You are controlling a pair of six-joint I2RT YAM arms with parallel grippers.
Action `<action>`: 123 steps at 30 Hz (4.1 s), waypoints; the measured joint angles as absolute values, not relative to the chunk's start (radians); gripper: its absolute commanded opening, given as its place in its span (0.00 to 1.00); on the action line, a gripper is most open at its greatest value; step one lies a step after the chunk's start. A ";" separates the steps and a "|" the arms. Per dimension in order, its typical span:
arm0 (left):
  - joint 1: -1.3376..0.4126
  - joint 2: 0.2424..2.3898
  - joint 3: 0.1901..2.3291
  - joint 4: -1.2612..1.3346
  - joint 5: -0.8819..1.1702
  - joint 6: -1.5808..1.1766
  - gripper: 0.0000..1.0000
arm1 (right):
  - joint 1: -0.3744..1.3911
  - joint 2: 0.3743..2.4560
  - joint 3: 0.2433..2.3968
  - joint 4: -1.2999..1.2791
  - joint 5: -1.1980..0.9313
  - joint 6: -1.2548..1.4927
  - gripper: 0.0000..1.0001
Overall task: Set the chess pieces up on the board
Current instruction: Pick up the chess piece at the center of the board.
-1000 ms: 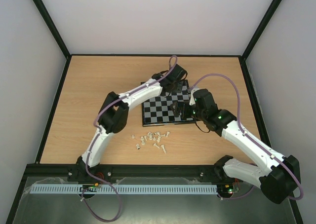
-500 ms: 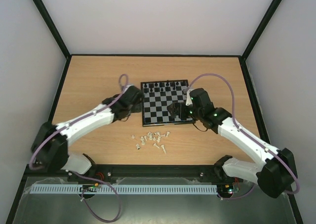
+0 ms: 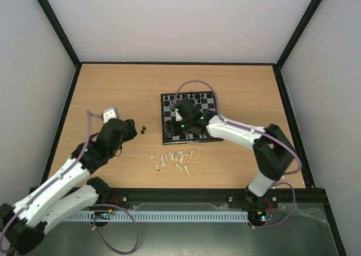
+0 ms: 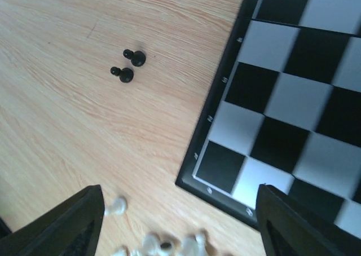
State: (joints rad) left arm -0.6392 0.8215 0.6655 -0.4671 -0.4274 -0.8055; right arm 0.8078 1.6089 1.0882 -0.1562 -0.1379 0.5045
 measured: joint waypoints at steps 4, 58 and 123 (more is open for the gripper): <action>-0.638 0.628 0.653 -0.470 -0.410 -0.812 0.68 | 0.859 1.767 1.206 -0.156 -0.107 0.513 0.63; -0.638 0.290 0.618 -0.485 -0.319 -0.767 1.00 | 0.943 2.348 1.981 -0.381 0.019 0.507 0.59; -0.638 0.282 0.618 -0.485 -0.326 -0.766 0.99 | 0.989 2.411 2.006 -0.496 0.168 0.525 0.24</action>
State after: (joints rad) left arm -0.6380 0.2817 0.6178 -0.4854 -0.3260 -0.7662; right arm 0.9886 2.4111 2.0056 -0.4965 0.1684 0.5247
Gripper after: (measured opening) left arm 0.994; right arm 0.258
